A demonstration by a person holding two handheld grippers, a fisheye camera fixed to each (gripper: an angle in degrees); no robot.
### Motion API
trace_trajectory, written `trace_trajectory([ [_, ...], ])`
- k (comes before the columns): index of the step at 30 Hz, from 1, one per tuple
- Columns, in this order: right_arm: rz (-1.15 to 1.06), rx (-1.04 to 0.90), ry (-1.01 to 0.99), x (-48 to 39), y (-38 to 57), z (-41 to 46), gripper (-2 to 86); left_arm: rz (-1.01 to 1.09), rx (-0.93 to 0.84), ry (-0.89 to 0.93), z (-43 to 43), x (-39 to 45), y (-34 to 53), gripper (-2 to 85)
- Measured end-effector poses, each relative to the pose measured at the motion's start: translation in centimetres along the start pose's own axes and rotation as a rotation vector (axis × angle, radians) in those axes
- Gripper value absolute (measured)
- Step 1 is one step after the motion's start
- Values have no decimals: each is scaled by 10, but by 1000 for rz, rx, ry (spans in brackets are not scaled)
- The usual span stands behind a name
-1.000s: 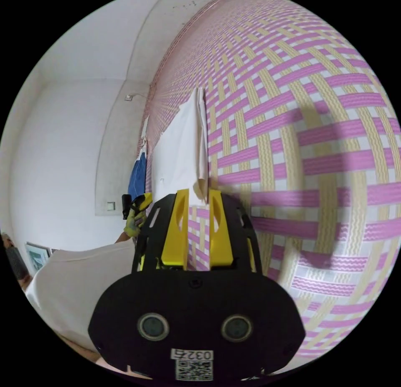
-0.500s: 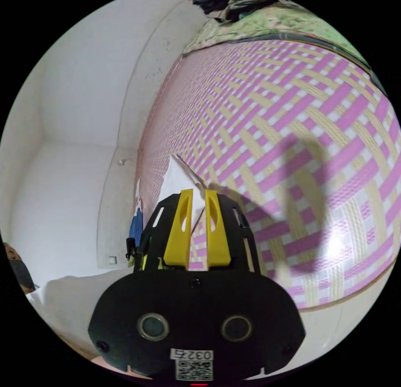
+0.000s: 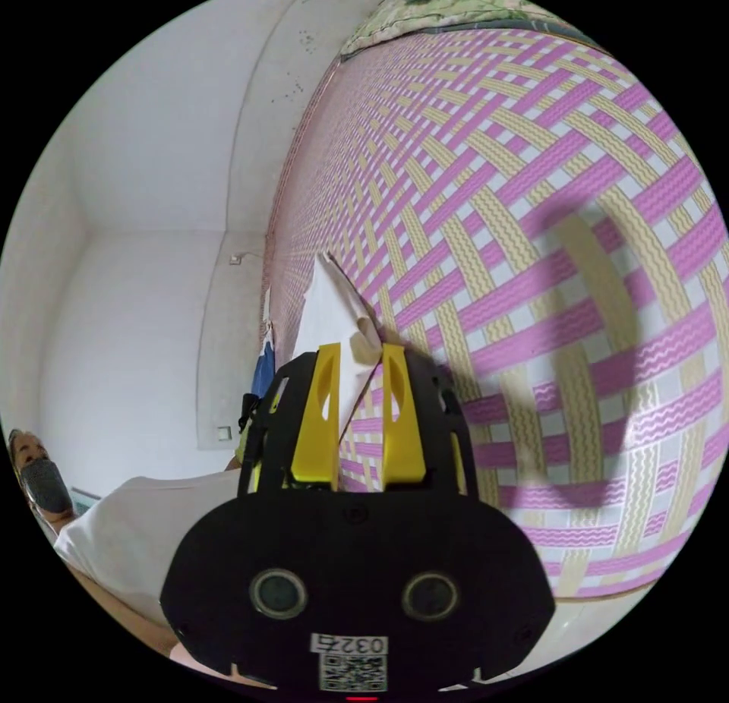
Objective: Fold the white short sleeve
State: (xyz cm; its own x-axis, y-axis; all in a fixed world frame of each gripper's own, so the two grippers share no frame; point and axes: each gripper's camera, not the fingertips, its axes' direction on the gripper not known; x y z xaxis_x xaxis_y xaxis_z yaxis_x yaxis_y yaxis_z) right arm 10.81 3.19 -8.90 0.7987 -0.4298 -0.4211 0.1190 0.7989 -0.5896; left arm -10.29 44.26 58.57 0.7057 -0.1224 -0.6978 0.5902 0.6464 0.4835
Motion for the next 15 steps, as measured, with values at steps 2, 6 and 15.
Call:
trace_trajectory([
  [2, -14, -26, -13, 3, 0, -5, 85, 0, 14, -12, -3, 13, -5, 76],
  [6, -29, -63, -49, 9, -3, -9, 82, -20, 36, 19, -10, 26, -13, 65],
  [15, -97, -180, -56, 9, -4, 3, 43, -31, 67, 56, -51, 53, -23, 25],
])
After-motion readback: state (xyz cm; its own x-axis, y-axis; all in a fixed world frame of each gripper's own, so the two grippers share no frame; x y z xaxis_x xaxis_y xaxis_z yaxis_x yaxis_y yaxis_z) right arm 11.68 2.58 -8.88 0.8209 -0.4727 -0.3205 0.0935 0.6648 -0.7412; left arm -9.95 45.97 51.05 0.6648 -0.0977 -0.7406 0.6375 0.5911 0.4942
